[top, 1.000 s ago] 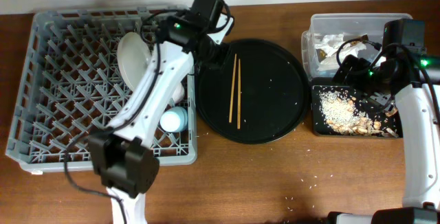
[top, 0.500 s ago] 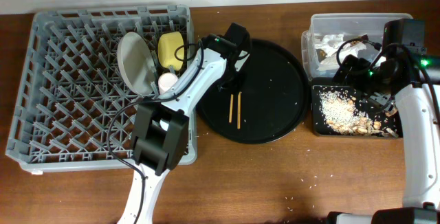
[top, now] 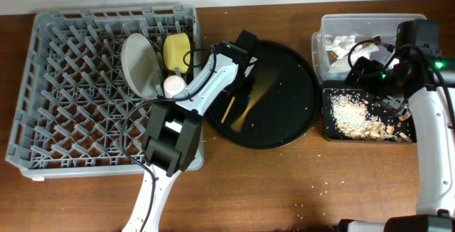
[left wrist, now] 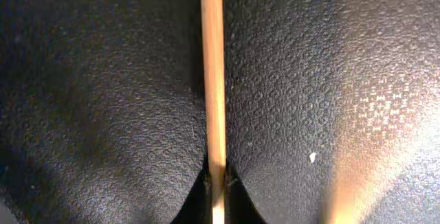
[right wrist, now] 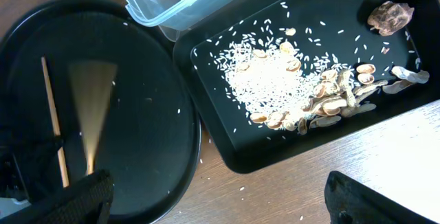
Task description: Sort waste into correct bins and load items into the dishwasher rack
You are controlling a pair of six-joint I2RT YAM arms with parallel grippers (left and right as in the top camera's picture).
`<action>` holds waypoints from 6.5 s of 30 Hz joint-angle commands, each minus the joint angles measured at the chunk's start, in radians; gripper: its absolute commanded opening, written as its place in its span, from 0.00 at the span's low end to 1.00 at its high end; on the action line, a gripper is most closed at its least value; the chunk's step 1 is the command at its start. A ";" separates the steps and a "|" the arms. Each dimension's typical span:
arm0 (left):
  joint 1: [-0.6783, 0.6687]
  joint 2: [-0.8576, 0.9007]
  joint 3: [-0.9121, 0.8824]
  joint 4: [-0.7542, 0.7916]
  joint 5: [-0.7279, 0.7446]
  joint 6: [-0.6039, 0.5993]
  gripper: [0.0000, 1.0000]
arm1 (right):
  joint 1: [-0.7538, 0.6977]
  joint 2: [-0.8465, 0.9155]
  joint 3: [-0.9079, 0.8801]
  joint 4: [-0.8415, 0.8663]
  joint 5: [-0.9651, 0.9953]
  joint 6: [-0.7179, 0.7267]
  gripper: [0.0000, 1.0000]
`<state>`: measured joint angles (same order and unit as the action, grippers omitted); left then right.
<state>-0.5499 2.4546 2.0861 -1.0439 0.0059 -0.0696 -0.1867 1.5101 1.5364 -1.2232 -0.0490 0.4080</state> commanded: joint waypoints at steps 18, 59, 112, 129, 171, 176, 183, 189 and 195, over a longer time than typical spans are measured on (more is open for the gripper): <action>0.148 0.012 1.048 -0.644 -0.109 0.006 0.01 | -0.005 0.002 0.010 0.000 0.009 0.001 0.98; 0.224 -0.645 -0.282 -0.050 0.000 0.142 0.65 | -0.005 0.002 0.010 0.000 0.009 0.001 0.99; 0.188 -0.195 0.777 -0.644 -0.212 -0.122 0.00 | -0.005 0.002 0.010 0.000 0.009 0.001 0.99; 0.351 -0.211 0.143 -0.489 -0.415 -0.137 0.27 | -0.005 0.002 0.010 0.000 0.009 0.001 0.98; 0.357 -1.043 0.378 -0.644 -0.271 -0.090 0.99 | 0.214 -1.128 -1.157 1.002 0.095 -0.038 0.98; 0.357 -1.043 0.378 -0.644 -0.271 -0.090 1.00 | 0.214 -1.384 -1.408 1.146 0.084 -0.143 0.98; 0.357 -1.043 0.378 -0.644 -0.271 -0.090 0.99 | 0.214 -1.507 -1.531 1.154 0.048 -0.140 0.99; 0.357 -1.043 0.377 -0.644 -0.271 -0.090 1.00 | 0.214 -1.507 -1.531 1.145 0.046 -0.139 0.99; 0.357 -1.043 0.377 -0.644 -0.271 -0.090 1.00 | 0.214 -1.507 -1.531 1.145 0.046 -0.139 0.99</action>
<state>-0.1993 1.4136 2.4645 -1.6878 -0.2684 -0.1684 0.0216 0.0139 0.0147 -0.0780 0.0063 0.2794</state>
